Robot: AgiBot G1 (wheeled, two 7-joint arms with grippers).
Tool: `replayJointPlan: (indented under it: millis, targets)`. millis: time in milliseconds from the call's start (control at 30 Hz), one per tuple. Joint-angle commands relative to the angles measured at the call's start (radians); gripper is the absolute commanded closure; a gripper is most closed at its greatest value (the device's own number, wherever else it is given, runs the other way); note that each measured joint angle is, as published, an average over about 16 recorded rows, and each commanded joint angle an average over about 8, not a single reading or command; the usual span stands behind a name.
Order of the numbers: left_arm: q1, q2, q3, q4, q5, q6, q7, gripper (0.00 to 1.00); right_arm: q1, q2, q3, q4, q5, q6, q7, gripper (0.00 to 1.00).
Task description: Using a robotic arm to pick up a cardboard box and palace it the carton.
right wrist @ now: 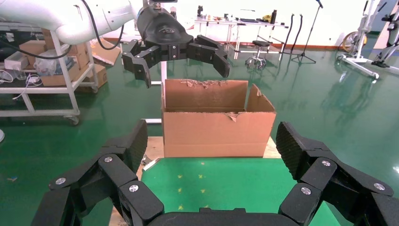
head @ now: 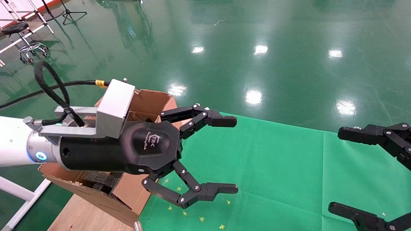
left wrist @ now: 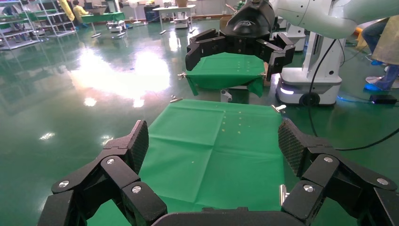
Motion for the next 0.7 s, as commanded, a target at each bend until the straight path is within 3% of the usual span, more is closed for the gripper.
replayJointPlan:
  millis: [33, 700]
  targets:
    - [0.0, 0.0, 0.0, 0.0, 0.0, 0.0, 0.0, 0.0, 0.0, 0.0, 0.0, 0.0, 0.0, 0.0, 0.0, 0.0]
    - [0.0, 0.0, 0.0, 0.0, 0.0, 0.0, 0.0, 0.0, 0.0, 0.0, 0.0, 0.0, 0.0, 0.0, 0.0, 0.0]
